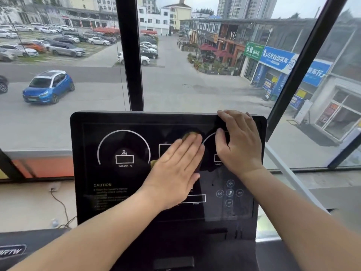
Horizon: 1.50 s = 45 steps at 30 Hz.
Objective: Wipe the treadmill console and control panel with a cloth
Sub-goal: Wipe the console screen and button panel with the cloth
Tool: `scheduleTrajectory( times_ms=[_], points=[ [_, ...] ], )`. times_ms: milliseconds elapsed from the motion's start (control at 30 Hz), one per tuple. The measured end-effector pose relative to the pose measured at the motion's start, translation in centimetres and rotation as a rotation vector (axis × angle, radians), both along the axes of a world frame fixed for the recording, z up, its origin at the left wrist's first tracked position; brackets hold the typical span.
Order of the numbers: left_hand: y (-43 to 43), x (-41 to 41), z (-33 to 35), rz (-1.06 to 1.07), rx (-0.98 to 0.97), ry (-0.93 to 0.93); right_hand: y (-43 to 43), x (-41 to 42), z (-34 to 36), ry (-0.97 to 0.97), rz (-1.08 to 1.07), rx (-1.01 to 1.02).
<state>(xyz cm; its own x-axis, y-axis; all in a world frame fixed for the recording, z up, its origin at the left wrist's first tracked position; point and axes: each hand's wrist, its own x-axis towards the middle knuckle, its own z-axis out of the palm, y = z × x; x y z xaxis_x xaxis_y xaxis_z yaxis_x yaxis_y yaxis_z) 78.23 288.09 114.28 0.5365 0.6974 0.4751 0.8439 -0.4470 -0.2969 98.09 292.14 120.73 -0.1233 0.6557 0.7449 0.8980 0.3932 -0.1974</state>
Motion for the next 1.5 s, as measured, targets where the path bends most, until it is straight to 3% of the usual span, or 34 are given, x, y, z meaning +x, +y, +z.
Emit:
scheduleTrajectory(
  times_ms=[133, 267, 367, 467, 567, 667, 767, 867, 967, 1033, 1100, 1167, 1233, 1333, 1400, 1467, 1500],
  points=[
    [0.9, -1.7, 2.0, -0.188, -0.013, 0.146, -0.5, 1.4, 1.7, -0.065, 0.031, -0.096],
    [2.7, -0.5, 4.2, 0.025, 0.081, -0.116, -0.7, 3.1, 2.6, -0.048, -0.157, -0.108],
    [1.1, 3.1, 1.0, 0.08, 0.055, -0.205, -0.5, 3.9, 2.4, 0.026, -0.182, -0.214],
    [-0.4, 4.4, -1.1, -0.125, -0.024, -0.026, -0.4, 4.7, 2.7, 0.055, -0.127, -0.243],
    [1.6, 3.2, 1.9, -0.213, 0.002, 0.079, -0.6, 5.4, 2.9, 0.096, -0.079, -0.26],
    [3.6, 2.5, 5.2, -0.033, 0.065, -0.118, -0.6, 5.7, 2.5, 0.187, -0.035, -0.279],
    [2.1, 4.7, 2.4, 0.111, 0.046, -0.268, -0.4, 5.9, 2.2, 0.252, -0.002, -0.295],
    [-1.3, 6.3, -2.8, -0.085, -0.015, -0.038, -0.3, 6.2, 2.0, 0.254, 0.018, -0.306],
    [0.3, 5.4, -1.4, -0.264, -0.013, 0.232, -0.2, 6.4, 1.9, 0.26, 0.04, -0.298],
    [2.6, 5.6, 2.5, -0.167, 0.059, 0.142, -0.1, 6.4, 1.8, 0.262, 0.052, -0.282],
    [4.5, 6.4, 5.6, 0.034, 0.104, -0.071, -0.2, 6.4, 1.7, 0.277, 0.057, -0.282],
    [4.4, 8.3, 5.8, 0.161, 0.086, -0.183, -0.2, 6.5, 1.6, 0.296, 0.067, -0.294],
    [2.7, 10.4, 2.6, 0.145, 0.067, -0.126, -0.2, 6.8, 1.4, 0.288, 0.086, -0.286],
    [-0.7, 11.6, -2.8, -0.092, -0.011, 0.11, 0.1, 7.4, 1.3, 0.274, 0.135, -0.277],
    [0.0, 11.1, -2.8, -0.22, -0.007, 0.252, 0.4, 8.0, 1.2, 0.285, 0.178, -0.271],
    [1.6, 10.9, 0.1, -0.209, 0.058, 0.245, 0.5, 8.4, 0.9, 0.288, 0.216, -0.261],
    [2.4, 10.9, 1.8, -0.14, 0.081, 0.157, 0.6, 8.6, 0.8, 0.297, 0.236, -0.258]
  ],
)
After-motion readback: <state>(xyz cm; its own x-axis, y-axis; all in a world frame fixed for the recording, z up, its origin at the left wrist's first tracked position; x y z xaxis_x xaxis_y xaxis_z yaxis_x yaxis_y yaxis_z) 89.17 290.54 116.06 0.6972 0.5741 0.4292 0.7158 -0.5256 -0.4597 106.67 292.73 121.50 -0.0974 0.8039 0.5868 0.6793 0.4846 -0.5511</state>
